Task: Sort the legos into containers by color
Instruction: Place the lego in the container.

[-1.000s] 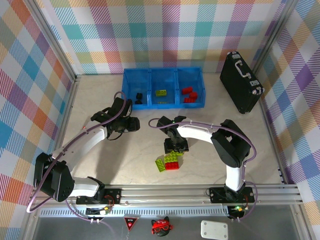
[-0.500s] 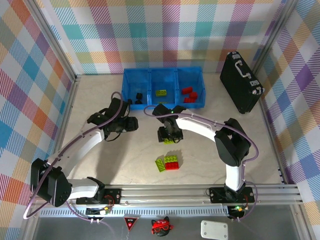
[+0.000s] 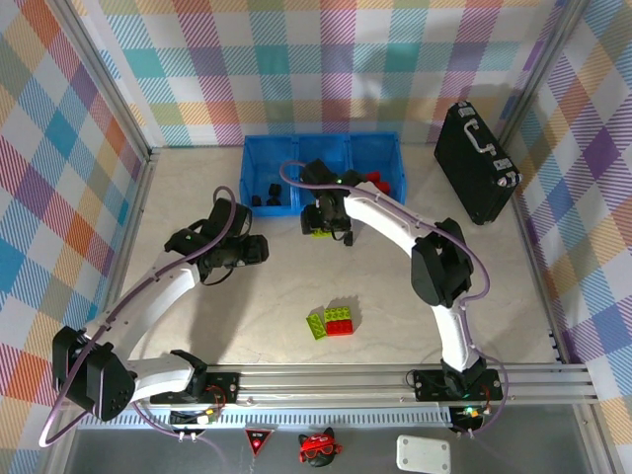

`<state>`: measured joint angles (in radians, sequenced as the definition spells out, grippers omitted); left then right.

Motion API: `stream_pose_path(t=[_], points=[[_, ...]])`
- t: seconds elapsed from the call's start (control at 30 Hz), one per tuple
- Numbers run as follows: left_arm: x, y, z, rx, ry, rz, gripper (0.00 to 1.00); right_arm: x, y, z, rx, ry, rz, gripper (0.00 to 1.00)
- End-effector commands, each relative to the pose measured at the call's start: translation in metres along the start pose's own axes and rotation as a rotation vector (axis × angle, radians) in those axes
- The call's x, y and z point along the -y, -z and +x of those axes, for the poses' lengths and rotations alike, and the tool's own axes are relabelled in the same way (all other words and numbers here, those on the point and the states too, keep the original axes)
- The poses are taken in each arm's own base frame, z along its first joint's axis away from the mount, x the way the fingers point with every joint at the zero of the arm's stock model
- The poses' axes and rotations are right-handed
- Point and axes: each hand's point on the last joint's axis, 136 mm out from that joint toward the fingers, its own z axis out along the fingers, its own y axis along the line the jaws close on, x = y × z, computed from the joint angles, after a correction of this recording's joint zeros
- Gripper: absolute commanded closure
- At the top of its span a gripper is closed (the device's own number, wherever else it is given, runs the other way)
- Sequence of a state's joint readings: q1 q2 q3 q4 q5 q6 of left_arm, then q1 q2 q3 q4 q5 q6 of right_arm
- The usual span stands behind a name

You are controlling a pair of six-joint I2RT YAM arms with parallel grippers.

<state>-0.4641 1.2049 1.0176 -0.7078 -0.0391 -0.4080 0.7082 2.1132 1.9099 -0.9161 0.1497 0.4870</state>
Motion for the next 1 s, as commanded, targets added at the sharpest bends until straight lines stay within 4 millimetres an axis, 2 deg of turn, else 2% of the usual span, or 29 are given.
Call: stream_pose_path(t=[0.0, 0.3, 0.47, 0.7, 0.97], points=[[-0.004, 0.006, 0.007, -0.003, 0.010, -0.012, 0.50, 0.002, -0.003, -0.026, 0.047, 0.039, 0.014, 0.32], [-0.002, 0.007, 0.007, -0.003, 0.010, -0.006, 0.50, 0.007, -0.014, -0.083, 0.159, 0.040, 0.032, 0.32], [-0.003, 0.008, 0.007, -0.004, 0.013, -0.006, 0.51, 0.014, -0.031, -0.102, 0.194, 0.030, 0.020, 0.32], [-0.005, 0.014, 0.006, 0.007, 0.015, -0.012, 0.50, 0.017, -0.059, -0.110, 0.186, 0.040, 0.011, 0.32], [-0.003, 0.016, 0.007, 0.007, 0.022, -0.002, 0.50, 0.022, -0.074, -0.108, 0.168, 0.022, 0.011, 0.31]])
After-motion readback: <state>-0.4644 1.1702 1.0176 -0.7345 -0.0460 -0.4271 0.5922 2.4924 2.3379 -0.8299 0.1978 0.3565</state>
